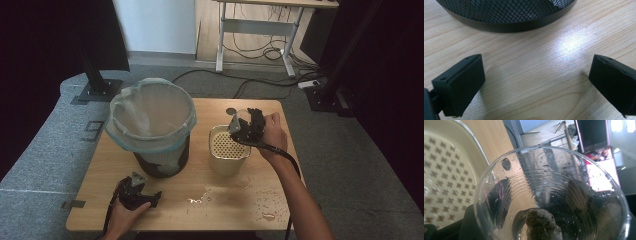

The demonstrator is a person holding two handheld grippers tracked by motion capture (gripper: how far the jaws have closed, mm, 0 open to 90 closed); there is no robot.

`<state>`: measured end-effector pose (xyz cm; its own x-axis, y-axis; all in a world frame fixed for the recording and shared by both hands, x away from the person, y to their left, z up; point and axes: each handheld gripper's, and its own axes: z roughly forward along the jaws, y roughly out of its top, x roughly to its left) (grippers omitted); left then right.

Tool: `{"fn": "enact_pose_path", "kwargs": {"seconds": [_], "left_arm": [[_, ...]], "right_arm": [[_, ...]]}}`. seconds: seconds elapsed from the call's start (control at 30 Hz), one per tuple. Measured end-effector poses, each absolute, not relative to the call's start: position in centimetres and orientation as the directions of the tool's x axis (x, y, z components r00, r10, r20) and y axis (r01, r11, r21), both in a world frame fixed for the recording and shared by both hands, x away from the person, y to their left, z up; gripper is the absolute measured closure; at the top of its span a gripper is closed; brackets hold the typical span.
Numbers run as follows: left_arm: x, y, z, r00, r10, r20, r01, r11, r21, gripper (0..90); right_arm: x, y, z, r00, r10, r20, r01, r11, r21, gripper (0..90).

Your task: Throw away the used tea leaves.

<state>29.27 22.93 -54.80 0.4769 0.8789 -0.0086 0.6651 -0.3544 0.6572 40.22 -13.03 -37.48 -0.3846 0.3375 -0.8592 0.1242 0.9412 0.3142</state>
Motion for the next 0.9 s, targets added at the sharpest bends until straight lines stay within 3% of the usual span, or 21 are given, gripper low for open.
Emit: {"fn": "enact_pose_path", "kwargs": {"seconds": [0.3,0.33,0.37,0.4,0.7,0.9], "left_arm": [[29.3,22.9,-54.8,0.477,0.879,-0.009,0.665,-0.355,0.657,0.0],[29.3,22.9,-54.8,0.477,0.879,-0.009,0.665,-0.355,0.657,0.0],[29.3,22.9,-54.8,0.477,0.879,-0.009,0.665,-0.354,0.657,0.0],[29.3,22.9,-54.8,0.477,0.879,-0.009,0.665,-0.354,0.657,0.0],[29.3,22.9,-54.8,0.477,0.879,-0.009,0.665,-0.355,0.657,0.0],[29.3,22.9,-54.8,0.477,0.879,-0.009,0.665,-0.354,0.658,0.0]], "right_arm": [[40.0,-11.2,-39.3,-0.321,-0.006,-0.947,0.052,0.998,-0.024,36.8],[40.0,-11.2,-39.3,-0.321,-0.006,-0.947,0.052,0.998,-0.024,36.8],[40.0,-10.9,-39.8,-0.294,-0.118,-0.948,0.023,0.991,-0.130,36.8],[40.0,-10.8,-40.0,-0.287,-0.157,-0.945,0.025,0.985,-0.172,36.8],[40.1,-10.2,-40.9,-0.216,-0.336,-0.917,-0.004,0.939,-0.343,36.9],[40.2,-9.6,-41.2,-0.120,-0.563,-0.818,-0.018,0.825,-0.565,37.0]]}}
